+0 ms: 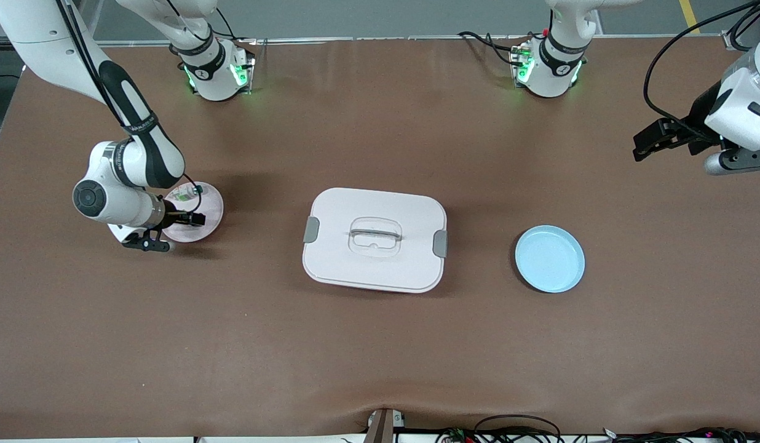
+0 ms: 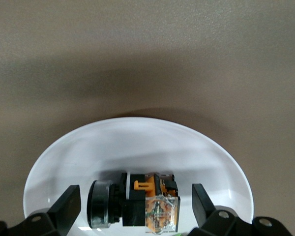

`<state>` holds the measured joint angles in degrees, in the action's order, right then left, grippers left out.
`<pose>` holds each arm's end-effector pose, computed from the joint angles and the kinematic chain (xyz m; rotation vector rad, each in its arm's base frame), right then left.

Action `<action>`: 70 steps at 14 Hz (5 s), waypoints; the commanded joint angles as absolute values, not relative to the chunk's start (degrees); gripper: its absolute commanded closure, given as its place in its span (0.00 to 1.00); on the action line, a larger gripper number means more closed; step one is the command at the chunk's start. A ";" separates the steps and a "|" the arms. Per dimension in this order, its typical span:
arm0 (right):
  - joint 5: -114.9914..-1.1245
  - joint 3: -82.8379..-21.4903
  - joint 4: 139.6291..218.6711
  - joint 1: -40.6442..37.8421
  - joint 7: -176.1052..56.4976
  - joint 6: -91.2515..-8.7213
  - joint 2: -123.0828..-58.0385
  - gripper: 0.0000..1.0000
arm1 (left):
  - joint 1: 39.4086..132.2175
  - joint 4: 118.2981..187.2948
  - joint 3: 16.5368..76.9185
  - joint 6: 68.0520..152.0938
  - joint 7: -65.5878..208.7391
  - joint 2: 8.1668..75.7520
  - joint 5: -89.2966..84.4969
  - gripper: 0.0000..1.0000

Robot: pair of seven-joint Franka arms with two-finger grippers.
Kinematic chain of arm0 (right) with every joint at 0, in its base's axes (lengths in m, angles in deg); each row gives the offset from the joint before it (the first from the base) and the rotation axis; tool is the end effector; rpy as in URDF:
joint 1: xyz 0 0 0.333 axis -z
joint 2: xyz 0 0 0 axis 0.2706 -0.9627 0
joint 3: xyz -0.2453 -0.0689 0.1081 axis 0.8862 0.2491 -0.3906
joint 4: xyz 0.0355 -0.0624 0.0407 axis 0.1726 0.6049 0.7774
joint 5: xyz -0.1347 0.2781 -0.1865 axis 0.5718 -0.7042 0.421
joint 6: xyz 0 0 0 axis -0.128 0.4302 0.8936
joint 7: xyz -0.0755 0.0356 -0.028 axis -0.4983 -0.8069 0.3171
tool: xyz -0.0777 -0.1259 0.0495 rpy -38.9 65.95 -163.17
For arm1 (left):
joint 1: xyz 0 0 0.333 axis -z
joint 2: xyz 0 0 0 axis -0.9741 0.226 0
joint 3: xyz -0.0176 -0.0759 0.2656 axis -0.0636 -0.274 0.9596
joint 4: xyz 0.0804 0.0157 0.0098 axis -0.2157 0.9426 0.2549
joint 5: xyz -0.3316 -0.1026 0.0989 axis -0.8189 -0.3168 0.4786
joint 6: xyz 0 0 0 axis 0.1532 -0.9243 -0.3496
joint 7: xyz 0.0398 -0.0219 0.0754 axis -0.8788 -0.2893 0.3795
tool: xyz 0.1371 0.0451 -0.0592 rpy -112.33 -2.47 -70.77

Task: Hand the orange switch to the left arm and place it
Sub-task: 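Close the right gripper on the orange switch, then lift the switch over the white box while the left gripper approaches, then grasp the switch with the left gripper above the white box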

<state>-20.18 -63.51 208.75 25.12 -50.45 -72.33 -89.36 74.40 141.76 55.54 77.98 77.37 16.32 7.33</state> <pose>0.4759 -0.0253 0.1207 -3.0870 0.1960 0.3495 0.5059 -0.0590 0.5402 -3.1132 -0.1468 0.0951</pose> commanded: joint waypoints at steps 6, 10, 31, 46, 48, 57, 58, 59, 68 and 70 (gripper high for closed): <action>-19.54 -63.85 208.98 25.54 -50.11 -73.67 -89.95 0.43 | 74.39 140.97 55.39 76.93 77.08 16.51 7.30 0.00; -19.54 -63.85 208.80 25.54 -50.38 -72.62 -89.51 0.70 | 74.39 140.97 55.39 77.02 77.08 16.51 7.30 0.00; -38.58 -64.64 173.75 9.38 -13.85 -21.66 -87.66 0.70 | 74.74 140.19 55.39 75.61 76.82 19.41 7.47 0.00; -68.75 -64.56 163.71 -13.81 30.90 -54.56 -91.70 0.70 | 74.48 143.08 50.48 83.95 70.98 18.89 -21.44 0.00; -70.95 -64.56 163.71 -16.90 34.07 -62.21 -92.93 0.70 | 74.48 143.96 47.66 87.37 75.30 19.06 -22.75 0.00; -85.28 -64.47 161.16 -21.22 37.43 -75.61 -98.30 0.70 | 74.57 150.20 40.88 100.83 73.22 22.13 -25.66 0.11; -85.28 -64.56 160.90 -21.22 37.43 -75.61 -98.38 0.70 | 74.65 150.20 40.88 102.06 72.51 23.10 -25.84 0.12; -85.37 -64.47 160.90 -21.30 37.43 -75.61 -98.39 0.70 | 75.18 150.20 40.88 103.46 72.51 23.89 -26.36 0.12; -85.11 -64.38 160.90 -21.74 37.16 -75.61 -98.82 0.70 | 78.69 150.03 40.71 108.75 74.18 27.41 -27.69 0.24; -85.20 -64.47 160.90 -21.74 37.16 -75.52 -98.83 0.70 | 79.14 150.03 40.71 108.75 74.09 28.29 -27.34 0.24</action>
<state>-84.08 -64.80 162.79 -21.10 36.72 -75.57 -97.70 78.70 150.05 40.94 107.84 73.84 27.47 -26.56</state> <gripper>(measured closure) 0.278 0.242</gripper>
